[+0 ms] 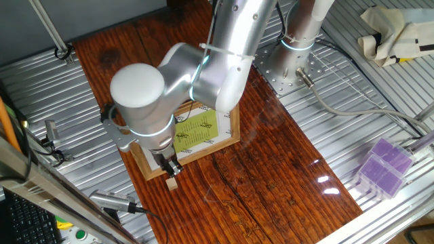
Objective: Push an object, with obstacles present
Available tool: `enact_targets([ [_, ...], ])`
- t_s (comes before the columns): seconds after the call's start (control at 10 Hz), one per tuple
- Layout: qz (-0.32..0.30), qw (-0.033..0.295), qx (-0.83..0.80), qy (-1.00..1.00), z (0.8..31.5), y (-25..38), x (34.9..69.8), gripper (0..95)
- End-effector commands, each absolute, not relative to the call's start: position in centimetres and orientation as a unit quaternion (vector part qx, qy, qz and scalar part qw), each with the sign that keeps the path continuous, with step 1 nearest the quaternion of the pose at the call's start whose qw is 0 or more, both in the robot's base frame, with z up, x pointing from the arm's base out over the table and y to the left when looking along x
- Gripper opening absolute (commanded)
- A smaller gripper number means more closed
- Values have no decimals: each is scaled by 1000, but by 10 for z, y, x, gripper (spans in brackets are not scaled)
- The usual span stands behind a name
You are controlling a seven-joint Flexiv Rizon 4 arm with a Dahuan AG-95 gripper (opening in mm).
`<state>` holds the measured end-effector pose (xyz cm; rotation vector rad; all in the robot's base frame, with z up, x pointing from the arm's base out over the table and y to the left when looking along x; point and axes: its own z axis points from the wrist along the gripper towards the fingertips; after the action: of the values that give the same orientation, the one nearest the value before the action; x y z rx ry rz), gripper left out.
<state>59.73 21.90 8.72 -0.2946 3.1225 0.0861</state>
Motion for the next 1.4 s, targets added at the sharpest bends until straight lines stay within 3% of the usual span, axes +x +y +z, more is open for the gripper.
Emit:
enact_targets([
  [0.1,27,2,-96,995,82,221,598,0],
  [0.8,35,10,-111,993,89,219,600,0],
  [1.4,23,-5,-108,994,85,218,601,0],
])
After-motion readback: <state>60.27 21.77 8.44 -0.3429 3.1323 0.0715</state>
